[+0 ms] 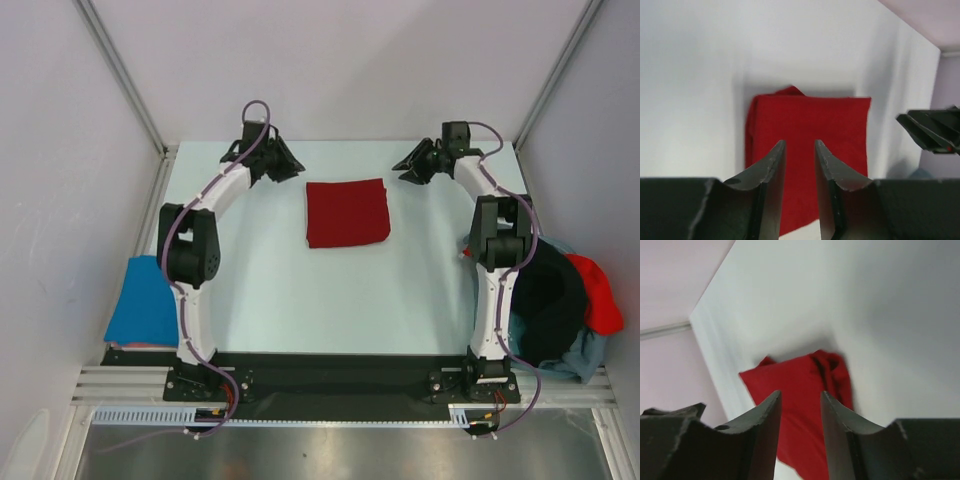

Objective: Fold and stack the t-shirts
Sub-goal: Fold the tshirt

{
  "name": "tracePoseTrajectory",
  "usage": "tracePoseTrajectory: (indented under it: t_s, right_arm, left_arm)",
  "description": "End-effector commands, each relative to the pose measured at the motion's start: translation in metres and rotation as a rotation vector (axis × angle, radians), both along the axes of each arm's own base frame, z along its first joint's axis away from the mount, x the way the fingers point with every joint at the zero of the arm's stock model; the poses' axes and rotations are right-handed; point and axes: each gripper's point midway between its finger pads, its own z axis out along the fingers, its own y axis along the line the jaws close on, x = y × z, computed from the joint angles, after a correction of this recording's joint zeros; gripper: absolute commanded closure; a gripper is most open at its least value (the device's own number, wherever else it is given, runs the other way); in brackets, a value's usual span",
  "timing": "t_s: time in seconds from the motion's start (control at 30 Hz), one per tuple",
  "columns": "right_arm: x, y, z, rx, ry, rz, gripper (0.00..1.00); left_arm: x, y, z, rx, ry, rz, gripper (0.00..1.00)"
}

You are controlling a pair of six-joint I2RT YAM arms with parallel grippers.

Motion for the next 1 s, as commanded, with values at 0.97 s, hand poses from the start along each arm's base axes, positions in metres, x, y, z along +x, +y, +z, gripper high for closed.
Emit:
tracePoseTrajectory:
  t_s: [0.97]
  right_arm:
    - [-0.032,0.057,0.045,0.209,-0.077,0.197,0.72]
  left_arm:
    - [-0.04,-0.091,0.031,-0.099,0.012,-0.355,0.65]
